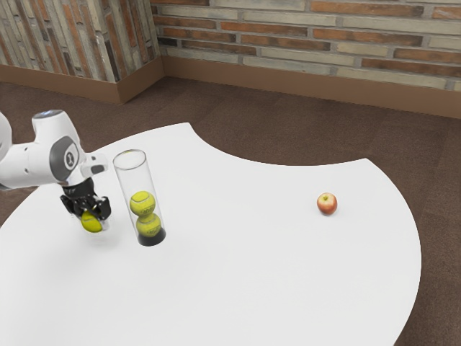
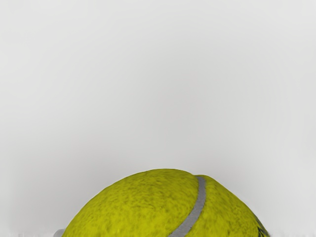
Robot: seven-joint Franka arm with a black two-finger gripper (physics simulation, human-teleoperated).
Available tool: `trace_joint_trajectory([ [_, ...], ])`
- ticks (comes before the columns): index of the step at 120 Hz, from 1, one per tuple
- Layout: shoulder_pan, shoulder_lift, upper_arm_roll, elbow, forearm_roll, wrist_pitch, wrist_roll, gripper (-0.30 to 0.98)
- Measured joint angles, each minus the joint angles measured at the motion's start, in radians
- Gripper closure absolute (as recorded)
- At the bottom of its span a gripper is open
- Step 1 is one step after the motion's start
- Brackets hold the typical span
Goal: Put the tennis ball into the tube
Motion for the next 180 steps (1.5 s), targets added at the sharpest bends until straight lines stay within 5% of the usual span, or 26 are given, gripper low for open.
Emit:
trace_joint_trajectory([
  [24,0.007,-0.137,0.034,0.019,0.056,-0.059,0.001,0.33],
  [40,0.013,-0.164,0.034,0.172,0.073,-0.169,0.008,0.32],
  [95,-0.005,-0.089,-0.187,0.457,0.081,-0.369,0.017,0.32],
  [180,-0.074,-0.200,-0.191,0.330,0.101,-0.399,-0.007,0.32],
])
